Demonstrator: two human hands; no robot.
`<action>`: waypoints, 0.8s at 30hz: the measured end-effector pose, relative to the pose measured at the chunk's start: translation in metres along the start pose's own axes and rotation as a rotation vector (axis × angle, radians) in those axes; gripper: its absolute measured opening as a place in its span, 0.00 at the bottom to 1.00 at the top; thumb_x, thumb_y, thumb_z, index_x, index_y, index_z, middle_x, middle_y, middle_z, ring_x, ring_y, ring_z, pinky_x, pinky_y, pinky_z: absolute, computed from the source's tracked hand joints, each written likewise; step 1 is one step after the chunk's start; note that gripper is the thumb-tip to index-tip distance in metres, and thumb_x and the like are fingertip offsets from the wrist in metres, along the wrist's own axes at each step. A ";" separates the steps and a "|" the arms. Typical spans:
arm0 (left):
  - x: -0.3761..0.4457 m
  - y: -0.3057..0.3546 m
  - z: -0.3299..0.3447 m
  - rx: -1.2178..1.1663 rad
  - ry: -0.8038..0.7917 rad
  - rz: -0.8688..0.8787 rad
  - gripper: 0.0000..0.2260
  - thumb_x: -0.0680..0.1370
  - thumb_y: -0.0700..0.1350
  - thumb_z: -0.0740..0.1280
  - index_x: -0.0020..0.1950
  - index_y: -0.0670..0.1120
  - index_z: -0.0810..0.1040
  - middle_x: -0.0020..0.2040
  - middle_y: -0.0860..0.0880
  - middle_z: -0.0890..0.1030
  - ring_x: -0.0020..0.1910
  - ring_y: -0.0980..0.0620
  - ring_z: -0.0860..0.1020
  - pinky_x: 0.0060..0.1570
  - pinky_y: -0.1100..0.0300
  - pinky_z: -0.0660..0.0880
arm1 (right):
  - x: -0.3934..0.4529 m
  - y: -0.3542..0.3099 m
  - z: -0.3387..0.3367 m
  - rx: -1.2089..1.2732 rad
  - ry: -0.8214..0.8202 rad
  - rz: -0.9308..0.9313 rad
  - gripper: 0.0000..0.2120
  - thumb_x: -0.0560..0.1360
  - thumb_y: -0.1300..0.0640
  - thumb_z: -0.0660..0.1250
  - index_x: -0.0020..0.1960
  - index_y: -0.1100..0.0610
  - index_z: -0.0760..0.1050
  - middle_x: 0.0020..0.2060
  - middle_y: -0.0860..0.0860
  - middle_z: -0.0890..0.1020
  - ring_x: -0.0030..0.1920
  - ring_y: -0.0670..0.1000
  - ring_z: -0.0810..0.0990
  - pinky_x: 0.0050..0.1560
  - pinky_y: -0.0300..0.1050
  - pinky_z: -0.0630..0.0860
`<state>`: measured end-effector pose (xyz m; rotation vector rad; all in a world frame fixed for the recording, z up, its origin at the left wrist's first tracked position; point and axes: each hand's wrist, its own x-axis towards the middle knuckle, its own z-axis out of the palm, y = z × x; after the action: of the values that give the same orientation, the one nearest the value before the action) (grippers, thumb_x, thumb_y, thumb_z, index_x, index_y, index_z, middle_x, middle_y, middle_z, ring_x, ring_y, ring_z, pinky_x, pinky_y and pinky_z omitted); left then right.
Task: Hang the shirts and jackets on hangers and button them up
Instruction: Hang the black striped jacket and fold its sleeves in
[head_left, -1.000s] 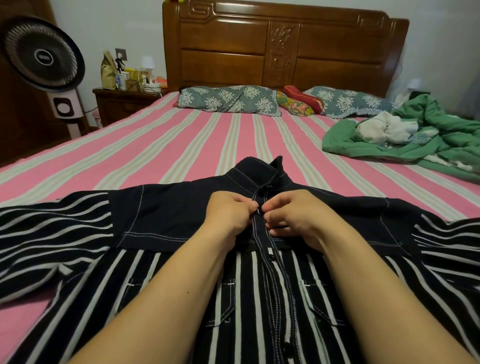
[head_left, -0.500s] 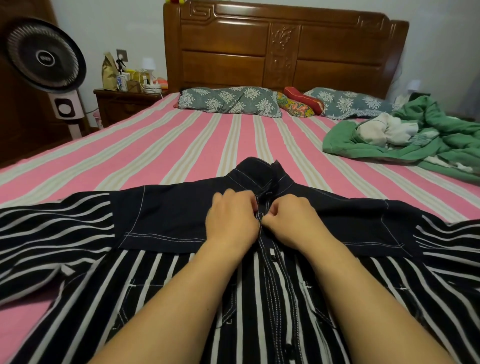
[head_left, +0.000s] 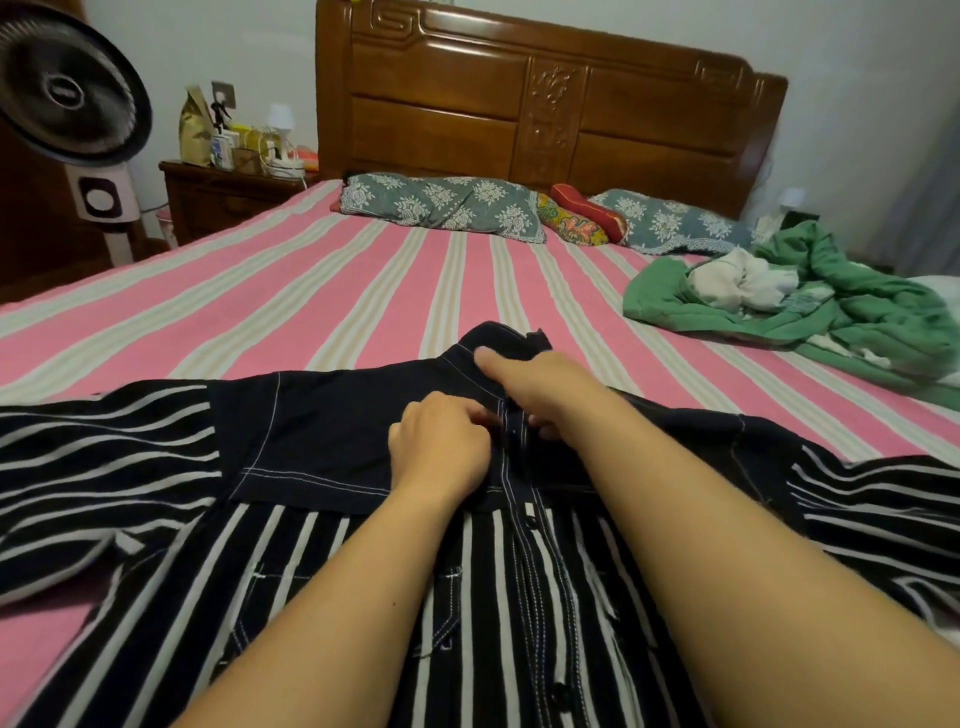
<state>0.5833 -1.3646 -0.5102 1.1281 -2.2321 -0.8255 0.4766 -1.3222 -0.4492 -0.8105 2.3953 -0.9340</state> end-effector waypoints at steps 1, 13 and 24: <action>-0.001 0.000 0.000 -0.001 -0.014 0.003 0.22 0.75 0.38 0.60 0.54 0.61 0.86 0.57 0.52 0.84 0.64 0.45 0.73 0.63 0.49 0.65 | 0.007 0.000 0.008 -0.115 0.022 0.026 0.32 0.73 0.33 0.65 0.59 0.60 0.76 0.53 0.58 0.82 0.51 0.59 0.82 0.49 0.51 0.79; 0.007 0.002 0.014 0.295 -0.079 0.081 0.14 0.78 0.63 0.66 0.43 0.53 0.76 0.51 0.52 0.80 0.60 0.45 0.72 0.56 0.48 0.64 | 0.022 0.062 0.004 0.717 -0.058 -0.009 0.05 0.80 0.59 0.69 0.48 0.61 0.78 0.36 0.56 0.83 0.35 0.52 0.82 0.40 0.43 0.83; 0.018 0.001 0.008 -0.199 -0.172 -0.159 0.09 0.79 0.48 0.71 0.38 0.52 0.84 0.41 0.51 0.85 0.50 0.46 0.82 0.63 0.47 0.74 | 0.013 0.059 -0.002 0.601 -0.076 -0.071 0.03 0.78 0.61 0.69 0.47 0.61 0.78 0.39 0.56 0.82 0.35 0.50 0.81 0.40 0.43 0.84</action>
<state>0.5681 -1.3771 -0.5117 1.1877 -2.1559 -1.2238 0.4451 -1.2941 -0.4928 -0.6758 1.8629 -1.5143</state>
